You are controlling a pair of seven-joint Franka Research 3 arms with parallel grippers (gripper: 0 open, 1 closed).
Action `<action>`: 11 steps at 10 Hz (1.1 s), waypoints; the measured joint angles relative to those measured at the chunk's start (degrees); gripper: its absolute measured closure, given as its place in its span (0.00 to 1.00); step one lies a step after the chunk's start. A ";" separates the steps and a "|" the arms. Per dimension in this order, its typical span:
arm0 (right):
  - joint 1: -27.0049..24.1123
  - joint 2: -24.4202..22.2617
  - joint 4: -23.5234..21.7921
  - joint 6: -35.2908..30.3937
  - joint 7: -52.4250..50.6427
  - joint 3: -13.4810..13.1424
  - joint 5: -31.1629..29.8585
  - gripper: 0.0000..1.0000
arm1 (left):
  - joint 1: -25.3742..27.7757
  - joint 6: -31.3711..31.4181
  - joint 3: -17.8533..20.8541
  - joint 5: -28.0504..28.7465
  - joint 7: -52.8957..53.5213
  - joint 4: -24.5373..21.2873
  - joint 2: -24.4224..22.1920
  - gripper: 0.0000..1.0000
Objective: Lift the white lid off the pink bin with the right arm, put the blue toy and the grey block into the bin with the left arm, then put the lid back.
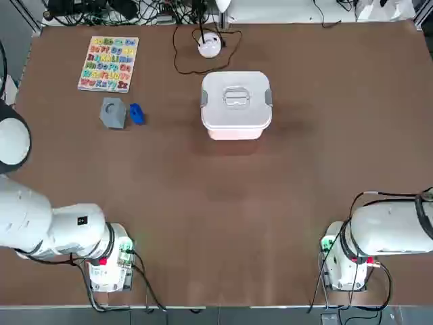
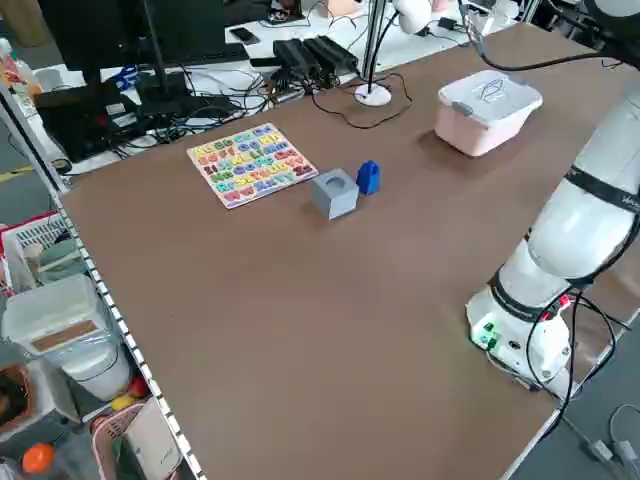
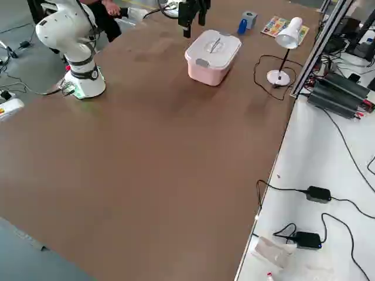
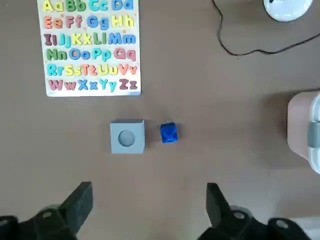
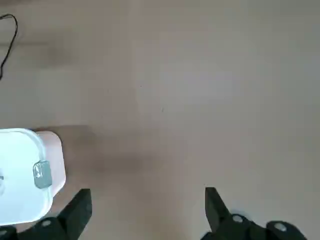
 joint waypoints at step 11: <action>3.49 0.10 -0.04 0.15 9.54 0.32 0.06 0.00 | -2.87 7.42 5.24 1.50 -5.38 -3.93 7.37 0.00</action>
